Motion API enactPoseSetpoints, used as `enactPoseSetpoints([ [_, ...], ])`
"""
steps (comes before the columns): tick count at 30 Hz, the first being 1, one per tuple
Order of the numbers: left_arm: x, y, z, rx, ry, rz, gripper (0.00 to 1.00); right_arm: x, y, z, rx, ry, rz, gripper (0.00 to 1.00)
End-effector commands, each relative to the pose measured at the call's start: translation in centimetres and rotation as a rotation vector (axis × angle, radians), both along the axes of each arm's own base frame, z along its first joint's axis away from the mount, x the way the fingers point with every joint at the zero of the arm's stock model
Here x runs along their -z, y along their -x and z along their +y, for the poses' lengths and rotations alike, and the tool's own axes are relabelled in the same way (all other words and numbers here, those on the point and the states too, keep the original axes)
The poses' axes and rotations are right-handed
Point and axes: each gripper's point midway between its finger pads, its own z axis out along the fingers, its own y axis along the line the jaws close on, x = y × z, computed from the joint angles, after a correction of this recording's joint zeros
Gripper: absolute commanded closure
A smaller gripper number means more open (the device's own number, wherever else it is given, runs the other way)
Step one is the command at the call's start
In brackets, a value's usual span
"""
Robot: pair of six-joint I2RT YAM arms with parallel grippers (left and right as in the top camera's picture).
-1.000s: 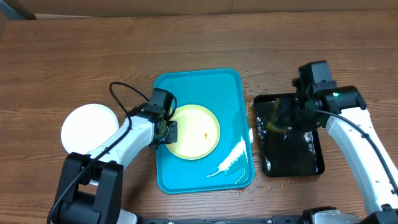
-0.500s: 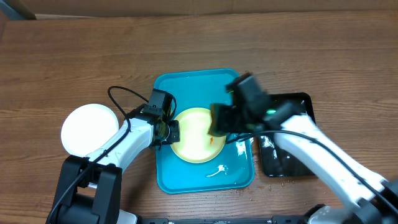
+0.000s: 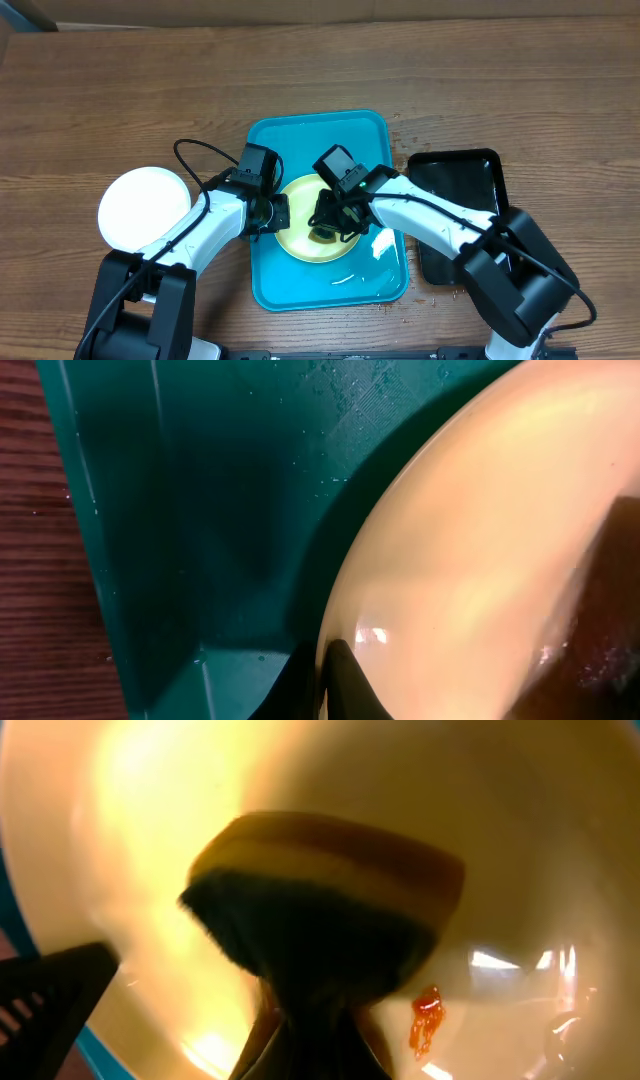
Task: Clean dirty plates on tray and stack at the side
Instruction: 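Scrub the yellow plate with the sponge in the right gripper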
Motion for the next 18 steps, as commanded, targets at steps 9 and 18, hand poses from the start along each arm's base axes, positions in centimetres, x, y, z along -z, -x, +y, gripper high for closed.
enactPoseSetpoints([
  [9,1.3,1.1,0.6,-0.015,-0.029,0.030,0.96,6.2,2.4,-6.0,0.157,0.300,0.193,0.96],
  [18,1.3,0.7,1.8,-0.058,-0.059,0.023,0.96,4.1,2.1,-10.2,0.190,0.480,0.162,0.96],
])
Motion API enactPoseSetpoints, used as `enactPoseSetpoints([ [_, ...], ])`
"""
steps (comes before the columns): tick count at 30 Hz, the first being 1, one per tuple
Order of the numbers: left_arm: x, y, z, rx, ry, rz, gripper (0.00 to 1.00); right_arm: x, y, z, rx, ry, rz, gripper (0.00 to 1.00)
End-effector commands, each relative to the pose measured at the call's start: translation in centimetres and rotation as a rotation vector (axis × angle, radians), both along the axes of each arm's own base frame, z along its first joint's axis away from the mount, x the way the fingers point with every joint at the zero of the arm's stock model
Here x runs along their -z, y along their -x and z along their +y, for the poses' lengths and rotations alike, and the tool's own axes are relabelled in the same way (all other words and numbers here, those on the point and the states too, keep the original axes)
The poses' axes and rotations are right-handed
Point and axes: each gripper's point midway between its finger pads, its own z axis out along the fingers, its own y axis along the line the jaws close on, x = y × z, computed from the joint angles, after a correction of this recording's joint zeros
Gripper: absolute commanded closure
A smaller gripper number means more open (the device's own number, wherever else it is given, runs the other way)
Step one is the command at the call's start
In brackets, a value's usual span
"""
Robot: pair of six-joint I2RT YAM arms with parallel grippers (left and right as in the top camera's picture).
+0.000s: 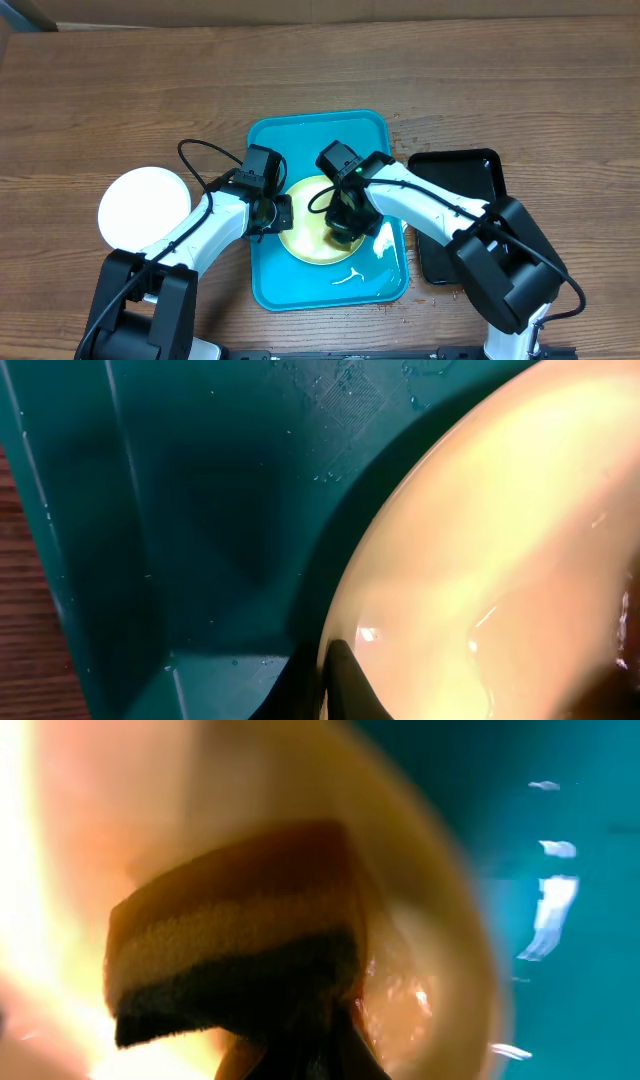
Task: Clean dirty plates on tray and stack at the side
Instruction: 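Scrub the yellow plate with the sponge in the right gripper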
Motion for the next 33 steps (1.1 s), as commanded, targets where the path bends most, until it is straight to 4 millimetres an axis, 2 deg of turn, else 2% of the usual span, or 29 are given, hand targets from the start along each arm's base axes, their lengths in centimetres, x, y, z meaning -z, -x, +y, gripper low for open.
enactPoseSetpoints([
  [1,1.3,0.8,2.5,-0.074,-0.074,0.034,0.96,3.1,0.6,-5.9,0.026,0.269,0.005,0.96],
  [5,1.4,0.7,3.2,-0.098,-0.073,0.038,0.96,3.0,0.8,-6.4,0.031,0.289,0.011,0.96],
  [11,1.4,0.7,3.3,-0.098,-0.075,0.041,0.96,0.4,-0.4,-9.6,0.042,0.436,0.004,0.96],
  [15,1.4,0.8,3.3,-0.098,-0.076,0.043,0.96,-2.0,-1.5,-10.2,0.029,0.476,-0.030,0.96],
  [23,1.4,0.8,3.4,-0.090,-0.081,0.043,0.96,-7.7,-3.6,-10.0,0.030,0.398,-0.152,0.96],
  [27,1.4,0.8,3.3,-0.074,-0.083,0.041,0.96,-11.1,-4.4,-11.3,0.042,0.317,-0.219,0.96],
  [31,1.4,1.0,2.7,-0.018,-0.056,0.042,0.96,-14.6,-5.3,-13.7,0.039,0.222,-0.284,0.96],
  [33,1.4,1.0,2.4,0.000,-0.042,0.045,0.96,-15.4,-5.5,-15.0,0.031,0.187,-0.293,0.96],
])
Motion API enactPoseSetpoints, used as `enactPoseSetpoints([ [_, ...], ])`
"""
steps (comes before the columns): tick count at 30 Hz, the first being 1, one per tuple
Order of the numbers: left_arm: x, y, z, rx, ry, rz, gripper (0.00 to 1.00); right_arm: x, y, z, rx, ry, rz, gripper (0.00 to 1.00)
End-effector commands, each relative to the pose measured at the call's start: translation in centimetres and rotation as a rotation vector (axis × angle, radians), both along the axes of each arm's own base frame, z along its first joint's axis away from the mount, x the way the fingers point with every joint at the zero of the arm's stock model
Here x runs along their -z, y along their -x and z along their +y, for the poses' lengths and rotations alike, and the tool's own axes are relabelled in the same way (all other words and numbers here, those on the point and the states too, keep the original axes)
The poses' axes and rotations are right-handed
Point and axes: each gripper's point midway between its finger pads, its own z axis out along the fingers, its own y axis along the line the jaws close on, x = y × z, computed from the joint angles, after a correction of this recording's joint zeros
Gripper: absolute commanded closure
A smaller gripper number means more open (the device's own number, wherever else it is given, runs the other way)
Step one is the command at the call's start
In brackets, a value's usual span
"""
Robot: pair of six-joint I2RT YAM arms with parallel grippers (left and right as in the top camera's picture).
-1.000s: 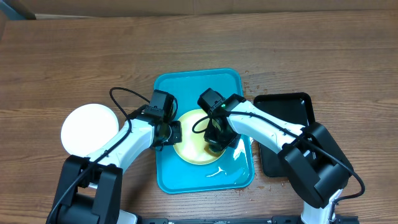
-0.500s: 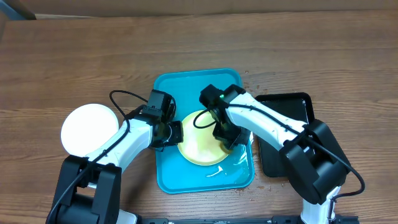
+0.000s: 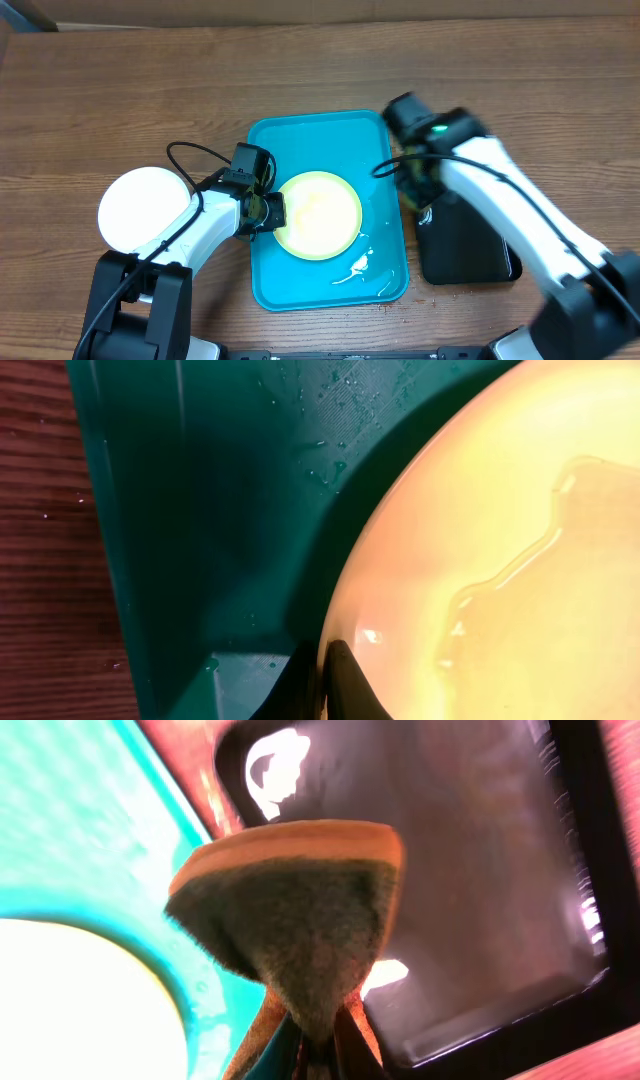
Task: Clean dirty plates on tray and stack at the side
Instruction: 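Scrub the yellow plate with the sponge in the right gripper, then return the sponge to the black tray with the right gripper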
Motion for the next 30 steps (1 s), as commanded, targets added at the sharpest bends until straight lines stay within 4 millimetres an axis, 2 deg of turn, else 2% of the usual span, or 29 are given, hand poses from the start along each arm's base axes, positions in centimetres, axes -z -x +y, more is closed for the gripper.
enactPoseSetpoints([
  [1,1.3,1.2,1.2,0.040,-0.063,0.035,0.96,-2.9,-1.2,-2.1,-0.093,-0.083,-0.053,0.96],
  [3,1.3,1.2,1.2,0.047,-0.062,0.034,0.96,-2.6,-1.1,-2.7,-0.138,-0.143,-0.019,0.96],
  [6,1.1,1.2,0.5,0.100,-0.033,0.029,0.96,-0.8,-0.6,-3.2,-0.167,-0.231,0.028,0.96],
  [7,0.9,1.0,0.2,0.126,-0.020,0.022,0.96,1.0,-0.2,-3.8,-0.148,-0.252,0.050,0.96],
  [9,0.7,0.9,0.0,0.138,-0.012,0.018,0.96,3.3,0.2,-4.5,-0.127,-0.256,0.064,0.96],
  [10,0.1,0.8,-0.8,0.189,0.028,0.013,0.96,6.0,0.7,-5.3,-0.105,-0.256,0.064,0.96],
  [13,-0.7,0.5,-1.5,0.245,0.054,0.006,0.96,8.0,1.2,-6.0,-0.061,-0.274,0.063,0.96],
  [15,-1.2,0.2,-1.8,0.289,0.061,-0.005,0.96,8.4,1.2,-6.4,-0.044,-0.283,0.059,0.94],
  [16,-1.5,0.1,-1.8,0.306,0.060,-0.010,0.96,8.4,1.1,-6.5,-0.037,-0.286,0.057,0.92],
  [17,-1.8,-0.1,-1.9,0.319,0.057,-0.012,0.96,8.2,1.0,-6.8,-0.027,-0.286,0.053,0.85],
  [19,-2.2,-0.3,-2.0,0.333,0.055,-0.015,0.96,7.7,0.8,-7.2,-0.011,-0.307,0.050,0.59],
  [20,-2.5,-0.4,-2.1,0.335,0.055,-0.016,0.96,7.1,0.6,-6.9,-0.024,-0.350,0.044,0.49],
  [21,-3.1,-0.6,-2.2,0.336,0.055,-0.016,0.96,5.7,0.1,-6.4,-0.059,-0.440,0.020,0.43],
  [23,-4.3,-1.0,-2.6,0.348,0.047,-0.016,0.96,2.8,-0.7,-6.5,-0.070,-0.558,-0.055,0.41],
  [25,-5.5,-1.4,-3.4,0.365,0.046,-0.023,0.96,1.1,-1.1,-7.5,-0.042,-0.587,-0.112,0.41],
  [30,-10.4,-2.6,-6.8,0.401,0.065,-0.074,0.96,-1.9,-1.0,-11.2,0.056,-0.570,-0.218,0.38],
])
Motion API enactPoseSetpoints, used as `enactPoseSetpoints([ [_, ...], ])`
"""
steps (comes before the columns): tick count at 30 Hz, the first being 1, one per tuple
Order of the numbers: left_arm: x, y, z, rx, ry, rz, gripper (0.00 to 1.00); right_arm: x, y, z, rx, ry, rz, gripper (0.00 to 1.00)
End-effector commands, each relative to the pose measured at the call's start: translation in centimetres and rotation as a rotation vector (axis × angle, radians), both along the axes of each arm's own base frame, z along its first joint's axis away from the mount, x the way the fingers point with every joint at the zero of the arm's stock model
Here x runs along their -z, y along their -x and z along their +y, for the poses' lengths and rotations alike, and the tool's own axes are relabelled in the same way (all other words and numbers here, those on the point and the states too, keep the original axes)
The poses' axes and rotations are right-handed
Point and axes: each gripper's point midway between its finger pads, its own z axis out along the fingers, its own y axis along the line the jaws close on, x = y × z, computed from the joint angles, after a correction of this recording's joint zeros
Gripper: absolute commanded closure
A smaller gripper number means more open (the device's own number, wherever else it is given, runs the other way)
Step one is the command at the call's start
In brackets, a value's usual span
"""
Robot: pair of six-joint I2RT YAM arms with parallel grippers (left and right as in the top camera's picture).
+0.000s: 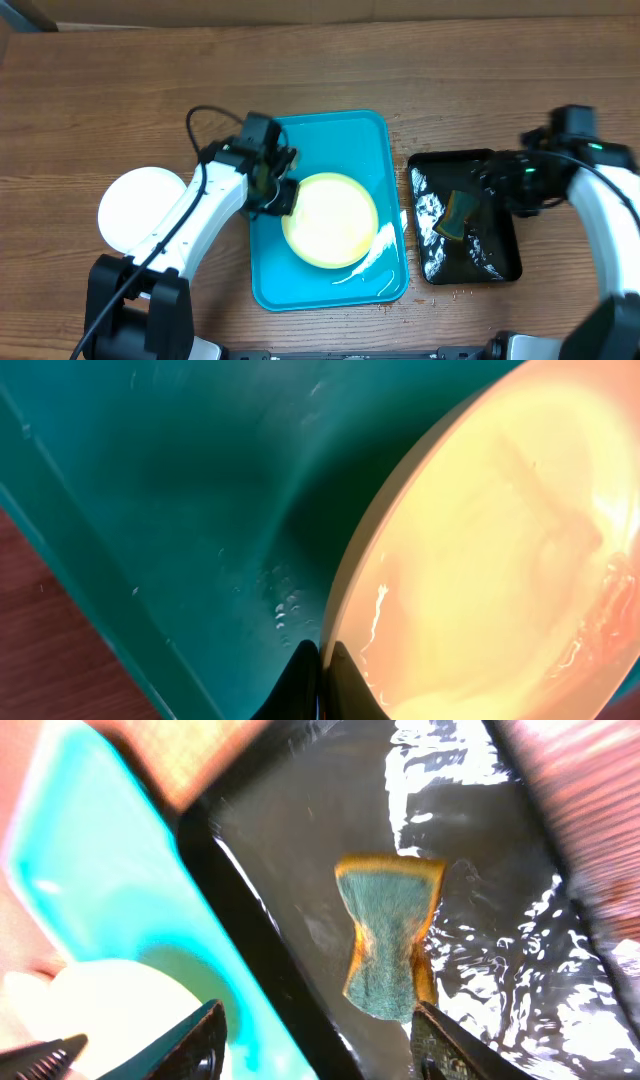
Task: Clean dirty plates on tray and stack at the side
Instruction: 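Return the sponge to the black tray with the right gripper, then lift the yellow plate off the teal tray with the left gripper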
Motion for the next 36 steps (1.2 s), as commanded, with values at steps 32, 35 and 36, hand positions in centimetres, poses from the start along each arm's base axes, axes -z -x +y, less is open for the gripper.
enactPoseSetpoints([
  [32,-13.4,-4.6,-20.2,0.200,-0.441,-0.974,0.96,-3.5,1.9,-3.5,0.074,0.030,-0.065,0.31],
  [35,-15.0,-3.9,-21.0,0.218,-0.473,-1.033,0.96,-3.5,1.9,-3.5,0.074,0.030,-0.065,0.31],
  [36,-15.7,-3.7,-21.2,0.226,-0.488,-1.055,0.96,-3.5,1.9,-3.5,0.074,0.030,-0.065,0.31],
])
